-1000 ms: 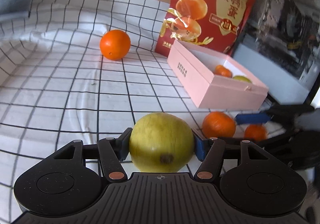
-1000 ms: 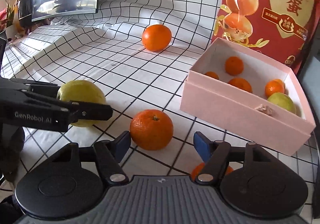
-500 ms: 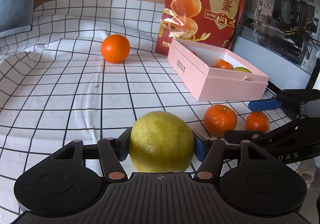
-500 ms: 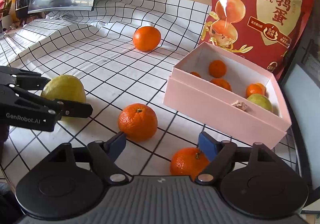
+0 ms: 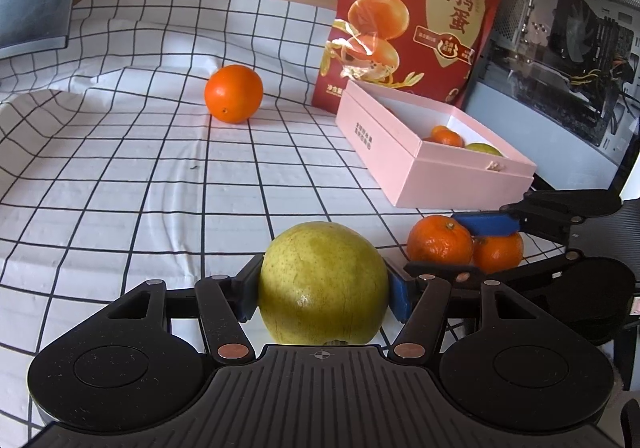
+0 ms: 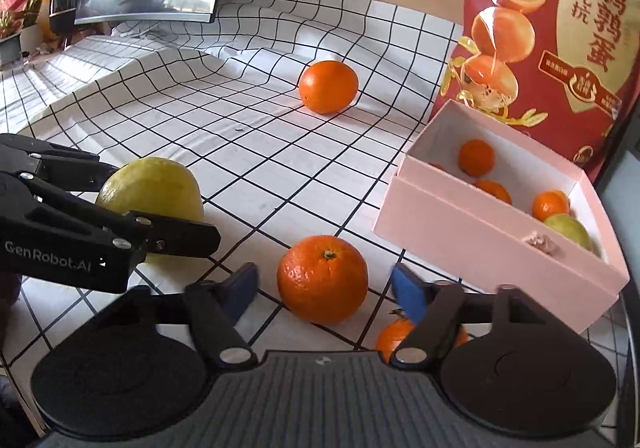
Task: Organize fruits
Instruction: 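Grasp a mandarin from the table with the right gripper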
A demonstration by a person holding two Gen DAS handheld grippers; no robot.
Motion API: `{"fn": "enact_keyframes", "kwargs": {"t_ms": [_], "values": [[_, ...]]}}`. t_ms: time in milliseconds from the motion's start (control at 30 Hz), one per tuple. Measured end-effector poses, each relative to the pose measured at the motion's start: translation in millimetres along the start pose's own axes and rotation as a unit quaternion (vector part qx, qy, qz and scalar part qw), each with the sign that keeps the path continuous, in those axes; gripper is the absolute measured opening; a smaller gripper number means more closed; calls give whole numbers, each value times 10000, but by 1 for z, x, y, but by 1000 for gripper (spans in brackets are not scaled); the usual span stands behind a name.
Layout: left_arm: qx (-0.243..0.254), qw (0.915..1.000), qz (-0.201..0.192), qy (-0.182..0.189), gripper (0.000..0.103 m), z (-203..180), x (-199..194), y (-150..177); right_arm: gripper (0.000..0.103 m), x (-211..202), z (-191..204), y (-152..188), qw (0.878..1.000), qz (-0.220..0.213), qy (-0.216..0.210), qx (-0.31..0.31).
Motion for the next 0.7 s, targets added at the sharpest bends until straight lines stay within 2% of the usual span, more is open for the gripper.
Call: {"fn": "enact_keyframes", "kwargs": {"t_ms": [67, 167, 300, 433, 700], "values": [[-15, 10000, -3, 0, 67, 0, 0, 0, 47, -4, 1, -1, 10000, 1, -7, -98], [-20, 10000, -2, -2, 67, 0, 0, -1, 46, -9, -3, 0, 10000, 77, -42, -42], [-51, 9999, 64, 63, 67, 1, 2, 0, 46, -14, -11, 6, 9996, 82, 259, -85], [-61, 9999, 57, 64, 67, 0, 2, 0, 46, -15, -32, 8, 9989, 197, 344, 250], [-132, 9997, -127, 148, 66, 1, -3, -4, 46, -31, -71, 13, 9951, 76, 572, 798]]}}
Point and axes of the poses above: each gripper's, at about its wrist camera, not at the fingertips, and x roughly the way its jaws point, z to its left, y to its underside, the point moved 3 cm from there along x, roughly the way its jaws point, and after that the axes turned 10 degrees about y, right-handed, at the moved point
